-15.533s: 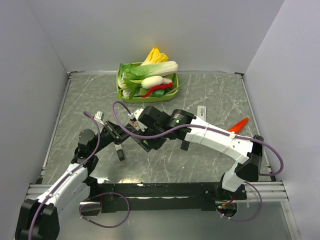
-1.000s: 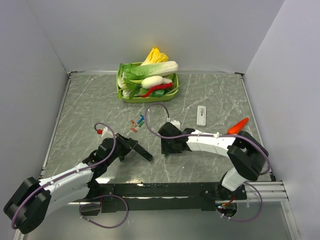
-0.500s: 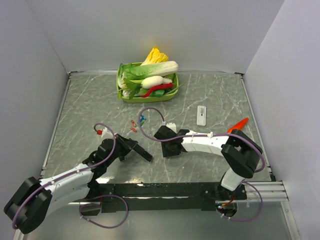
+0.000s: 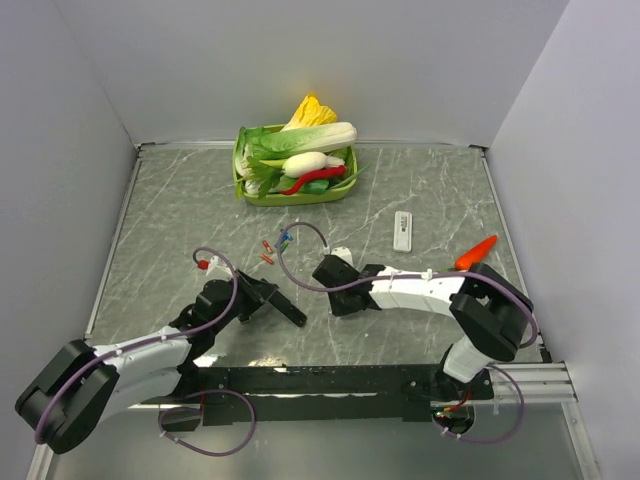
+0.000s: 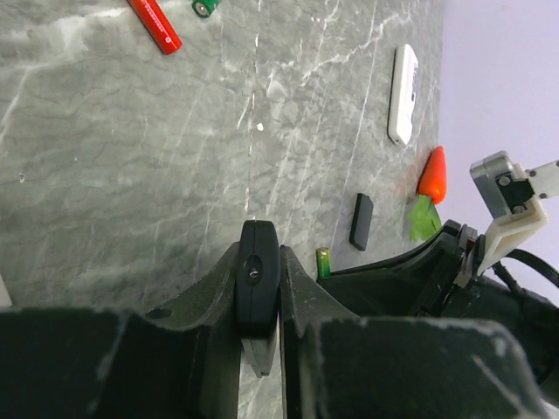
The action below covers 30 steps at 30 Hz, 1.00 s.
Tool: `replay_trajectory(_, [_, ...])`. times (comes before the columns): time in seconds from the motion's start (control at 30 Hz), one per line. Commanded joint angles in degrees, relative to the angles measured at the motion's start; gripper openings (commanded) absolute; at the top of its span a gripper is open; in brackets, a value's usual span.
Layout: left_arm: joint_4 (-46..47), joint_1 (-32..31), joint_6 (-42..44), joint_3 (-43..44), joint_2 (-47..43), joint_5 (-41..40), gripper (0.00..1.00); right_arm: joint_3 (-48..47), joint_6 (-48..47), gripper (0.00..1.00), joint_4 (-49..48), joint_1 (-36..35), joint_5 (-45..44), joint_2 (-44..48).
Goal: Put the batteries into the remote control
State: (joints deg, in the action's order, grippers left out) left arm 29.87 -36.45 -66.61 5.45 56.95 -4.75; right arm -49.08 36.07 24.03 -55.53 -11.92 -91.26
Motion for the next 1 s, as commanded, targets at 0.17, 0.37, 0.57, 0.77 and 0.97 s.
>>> replay_trajectory(0.17, [17.1,1.2,5.3,-2.4,7.5,6.1,0.01,2.8,-20.3,0.00,-4.4,-1.1,10.1,7.6])
replay_trajectory(0.37, [21.5,1.6,8.6,-2.1,10.7,9.5,0.01,1.2,-30.3,0.00,-3.7,-1.1,15.7,13.1])
replay_trajectory(0.57, [22.3,2.2,9.4,-1.9,11.7,10.4,0.01,-1.0,-28.0,0.00,2.6,-0.3,12.5,9.0])
replay_trajectory(0.77, [23.8,2.1,10.3,-2.2,11.3,11.8,0.01,0.6,-30.3,0.00,-1.9,-0.4,18.7,12.2])
replay_trajectory(0.97, [24.5,2.1,10.1,-1.7,12.8,12.8,0.01,-2.7,-30.1,0.00,-3.8,-0.5,23.3,9.6])
